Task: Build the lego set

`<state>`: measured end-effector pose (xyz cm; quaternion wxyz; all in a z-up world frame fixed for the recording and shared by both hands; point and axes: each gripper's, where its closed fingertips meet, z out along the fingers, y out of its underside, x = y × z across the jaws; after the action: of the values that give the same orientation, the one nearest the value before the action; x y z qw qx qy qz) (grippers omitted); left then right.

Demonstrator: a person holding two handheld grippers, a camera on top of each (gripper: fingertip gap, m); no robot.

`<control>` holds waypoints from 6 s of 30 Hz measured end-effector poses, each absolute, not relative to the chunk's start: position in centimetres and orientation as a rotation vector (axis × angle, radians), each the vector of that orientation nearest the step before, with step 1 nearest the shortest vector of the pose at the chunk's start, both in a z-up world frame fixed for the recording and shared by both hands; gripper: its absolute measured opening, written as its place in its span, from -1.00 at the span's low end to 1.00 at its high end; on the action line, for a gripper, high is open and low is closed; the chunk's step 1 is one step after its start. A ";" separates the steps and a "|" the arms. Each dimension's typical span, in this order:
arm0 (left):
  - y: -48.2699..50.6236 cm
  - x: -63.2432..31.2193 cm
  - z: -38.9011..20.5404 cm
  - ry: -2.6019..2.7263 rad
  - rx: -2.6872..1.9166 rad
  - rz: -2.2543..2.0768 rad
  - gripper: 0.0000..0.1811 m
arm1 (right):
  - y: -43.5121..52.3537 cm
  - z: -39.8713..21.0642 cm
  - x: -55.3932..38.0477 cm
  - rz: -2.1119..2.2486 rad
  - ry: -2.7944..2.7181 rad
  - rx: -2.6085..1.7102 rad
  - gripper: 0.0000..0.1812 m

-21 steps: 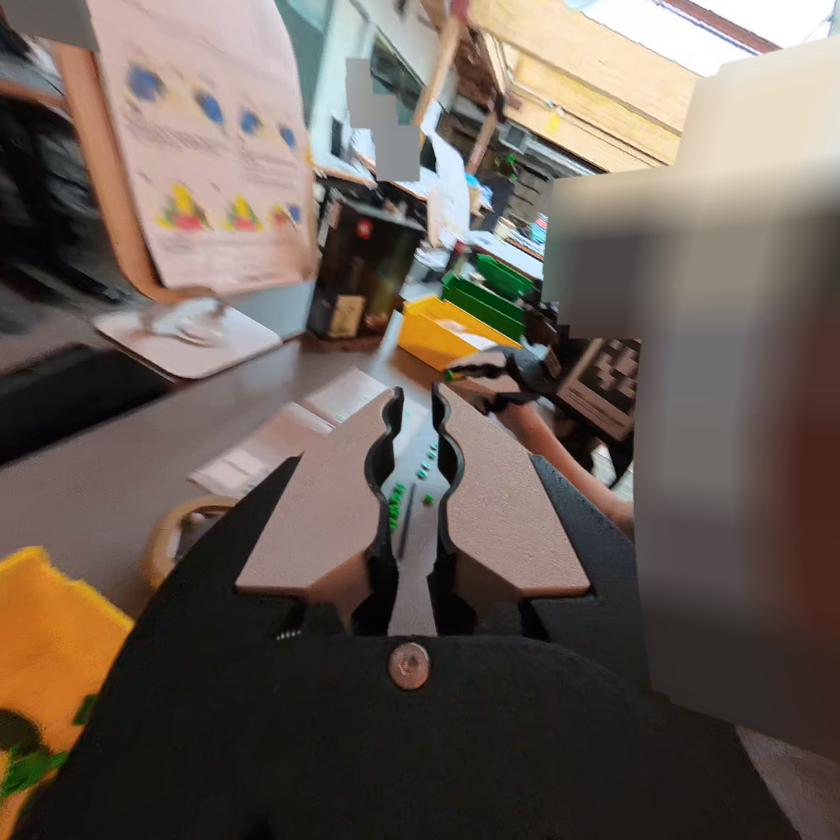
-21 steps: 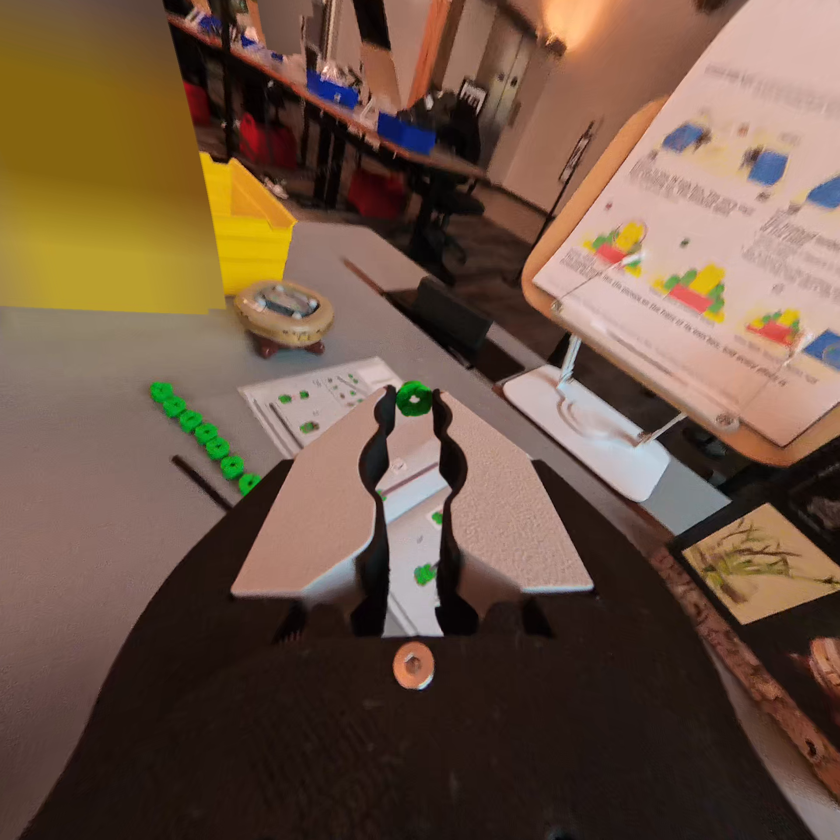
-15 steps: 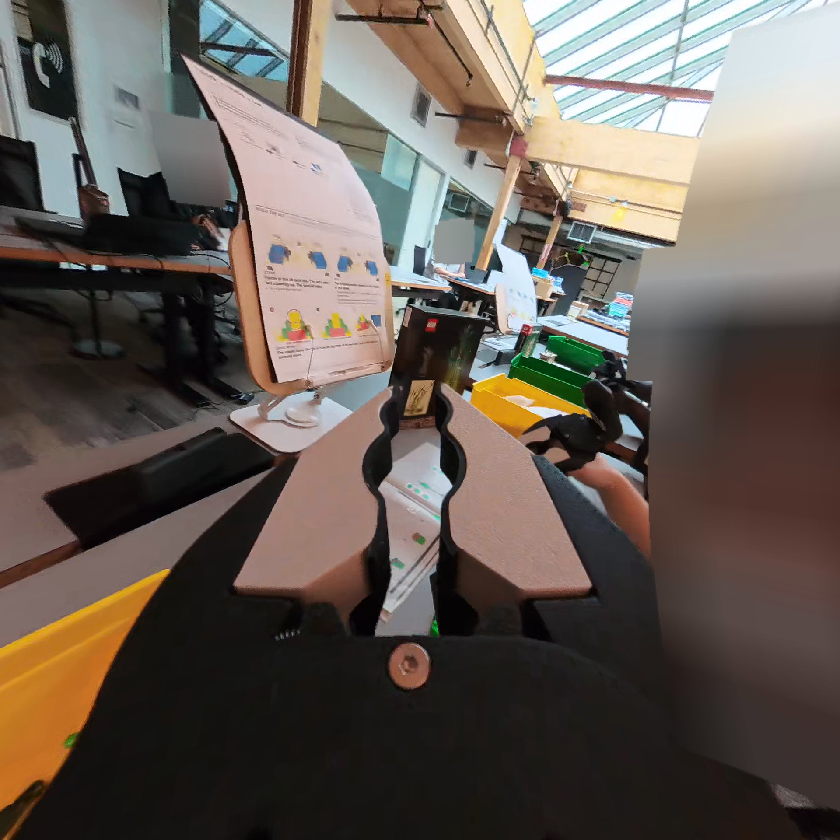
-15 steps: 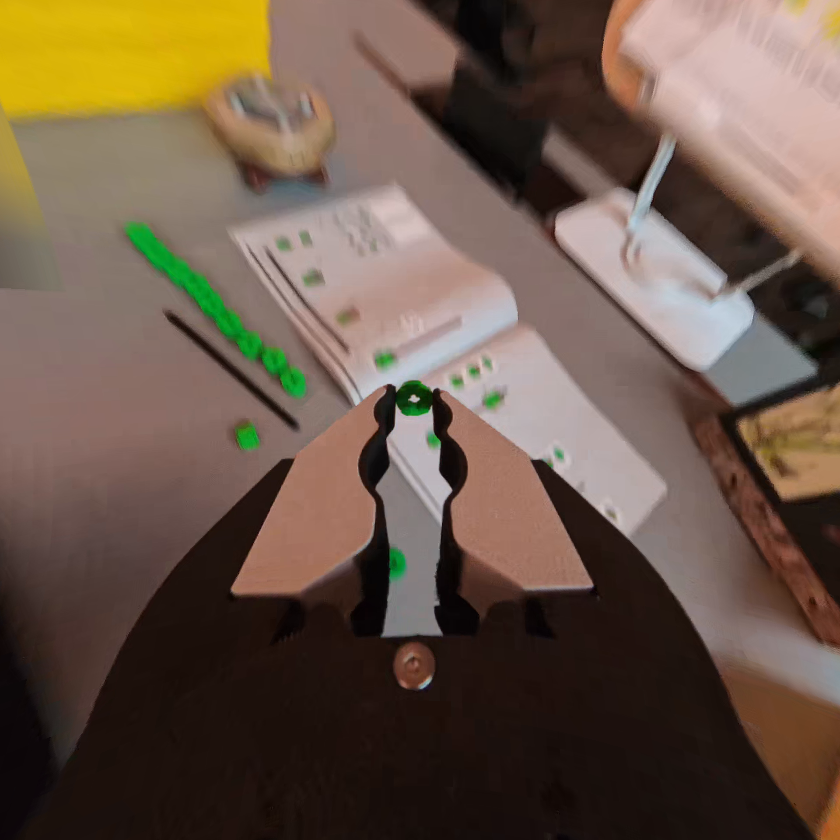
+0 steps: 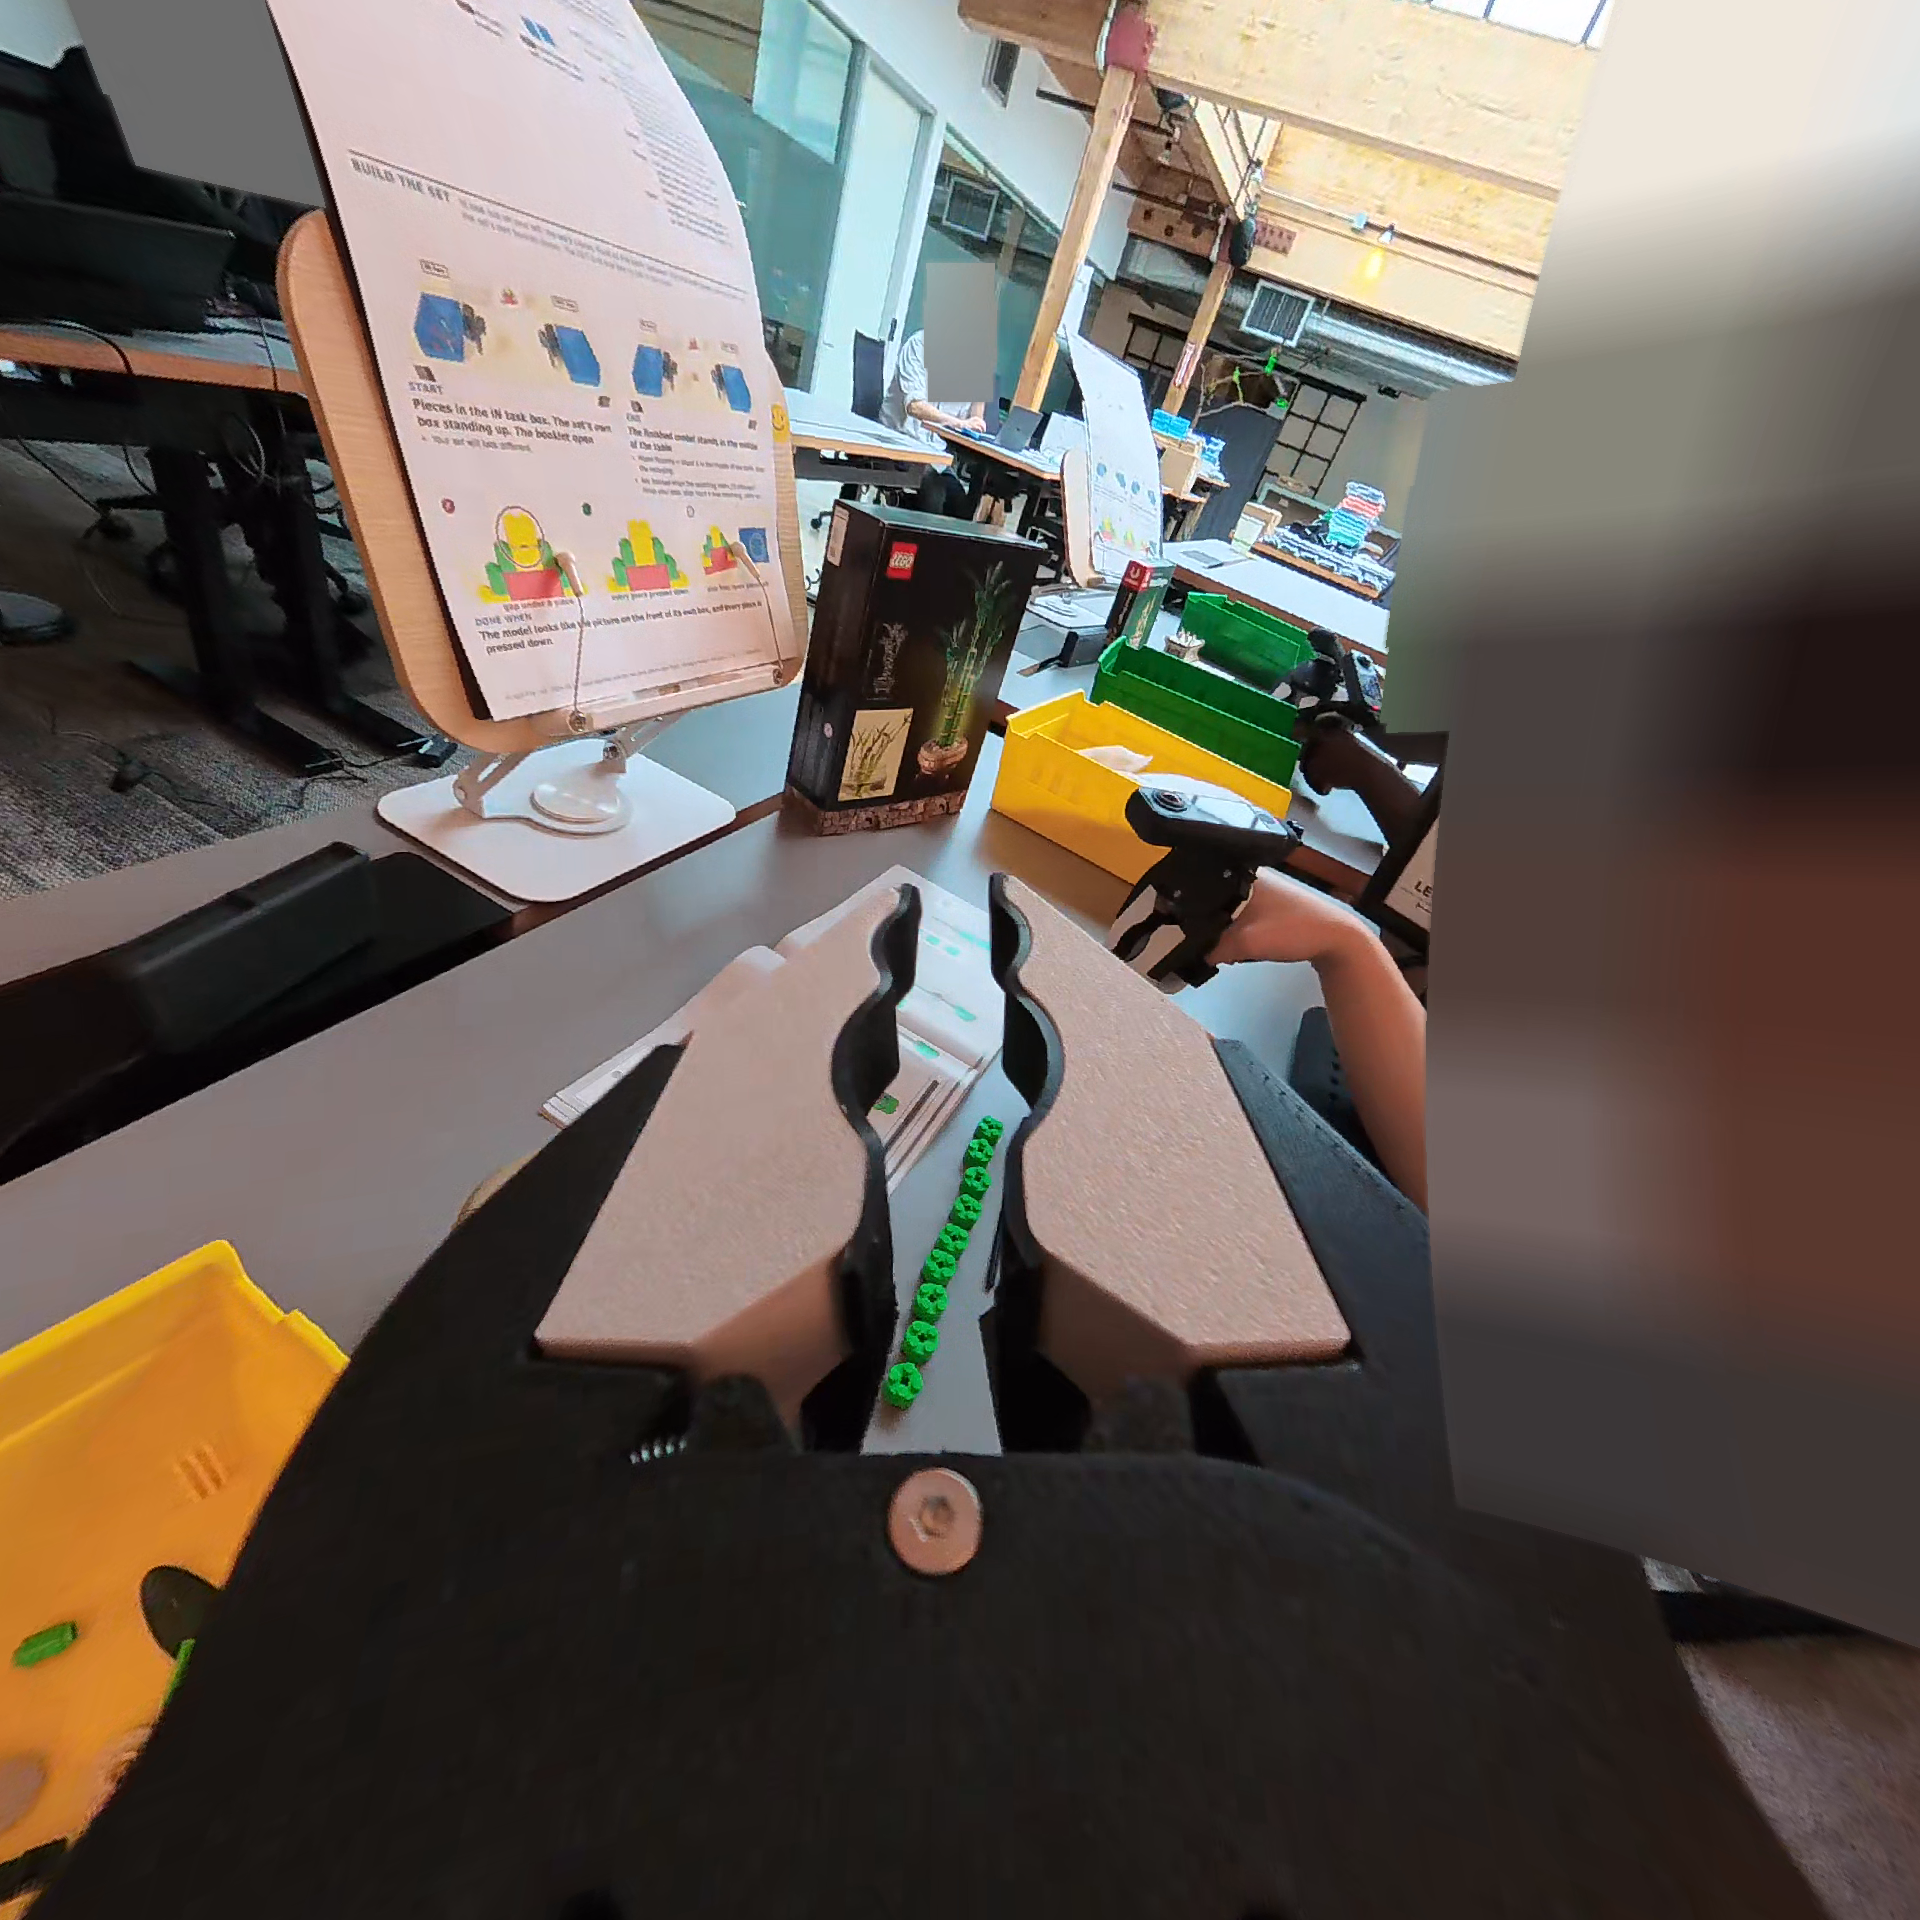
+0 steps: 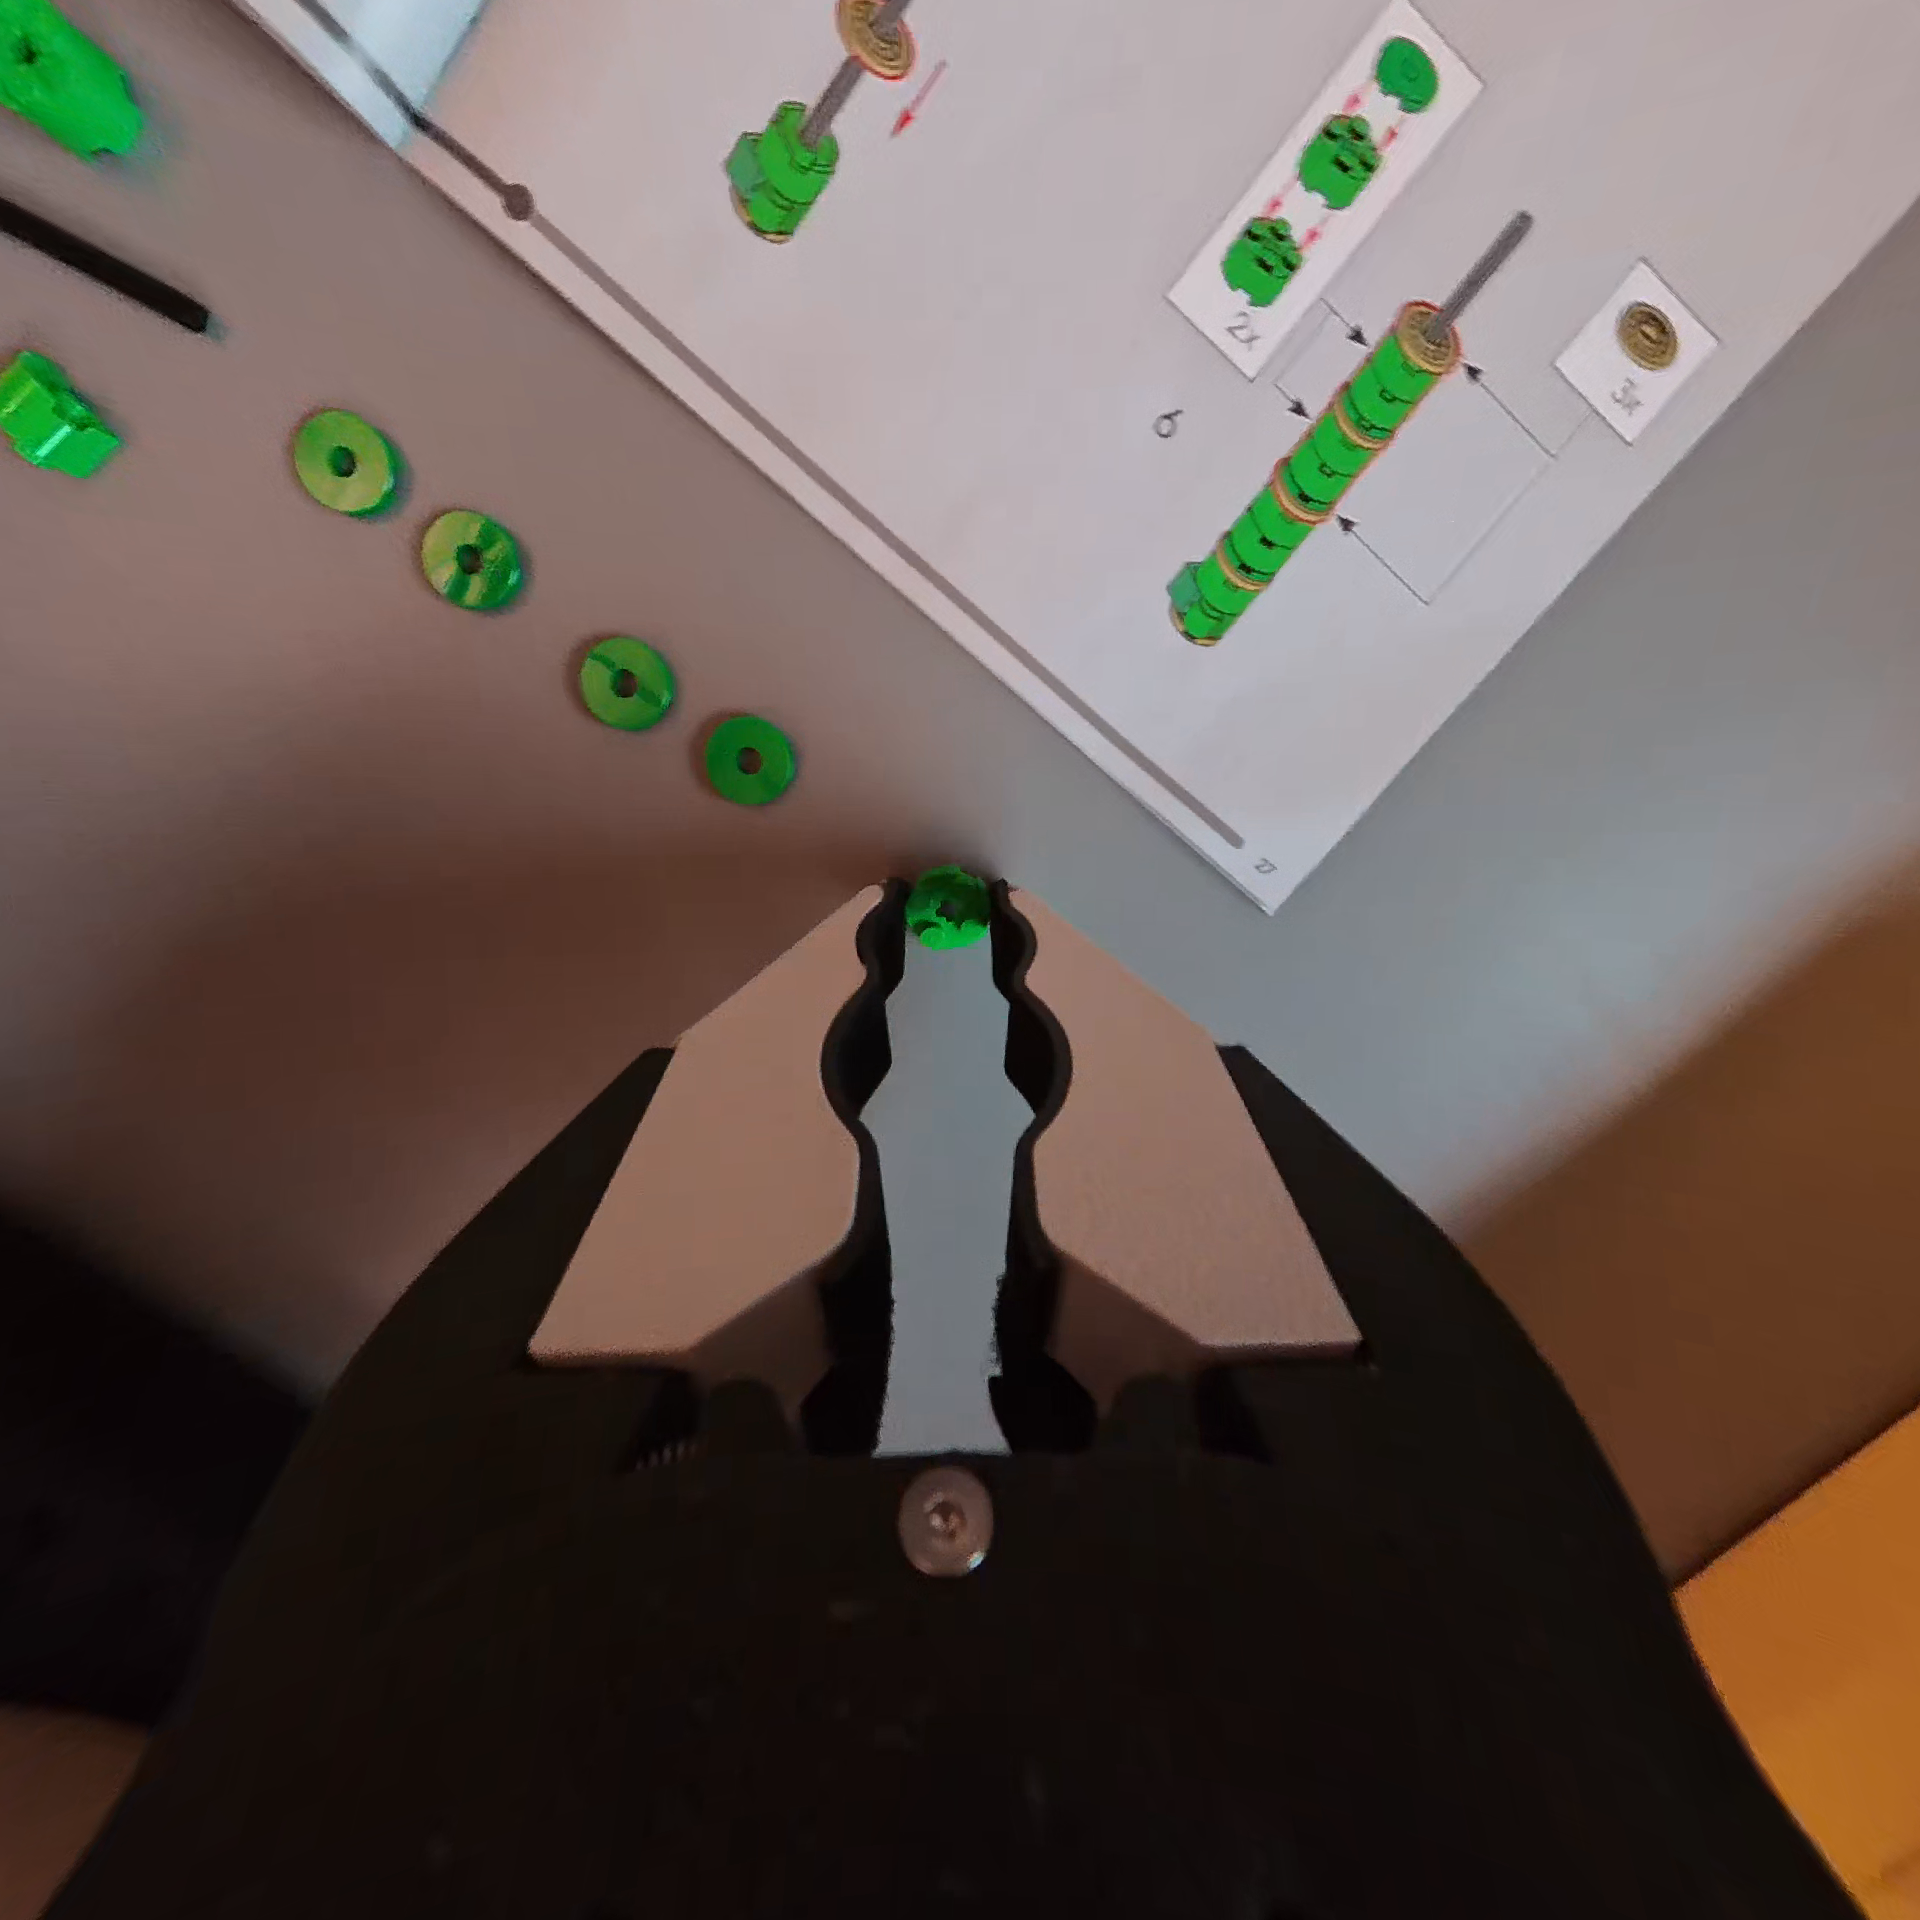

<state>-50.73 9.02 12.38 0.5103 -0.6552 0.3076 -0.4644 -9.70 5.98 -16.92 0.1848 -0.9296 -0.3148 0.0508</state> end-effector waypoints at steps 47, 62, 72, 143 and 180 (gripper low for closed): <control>8.0 -73.9 -12.9 0.297 -3.219 -0.112 -0.66 | 13.8 -9.0 -11.0 0.058 -0.723 -1.954 -0.53; 5.7 -73.6 -15.7 0.320 -3.424 -0.210 -0.78 | 13.6 -9.1 -10.9 0.042 -0.738 -1.962 -0.53; 5.7 -73.8 -16.5 0.313 -3.460 -0.217 -0.77 | 13.6 -9.5 -10.9 0.033 -0.754 -1.975 -0.53; 6.6 -72.1 -14.1 0.630 -3.292 -0.145 -0.91 | 12.5 -8.1 -13.0 -0.047 -0.873 -1.892 -0.57; 11.0 -70.6 -16.3 0.534 -3.262 -0.198 -0.80 | 12.4 -8.5 -12.9 -0.064 -0.892 -1.910 -0.57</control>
<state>-70.62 11.02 -16.33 -0.0846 -0.9816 0.1606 -0.0597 -12.88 12.39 -8.46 0.4936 -0.7877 -0.3678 -0.0266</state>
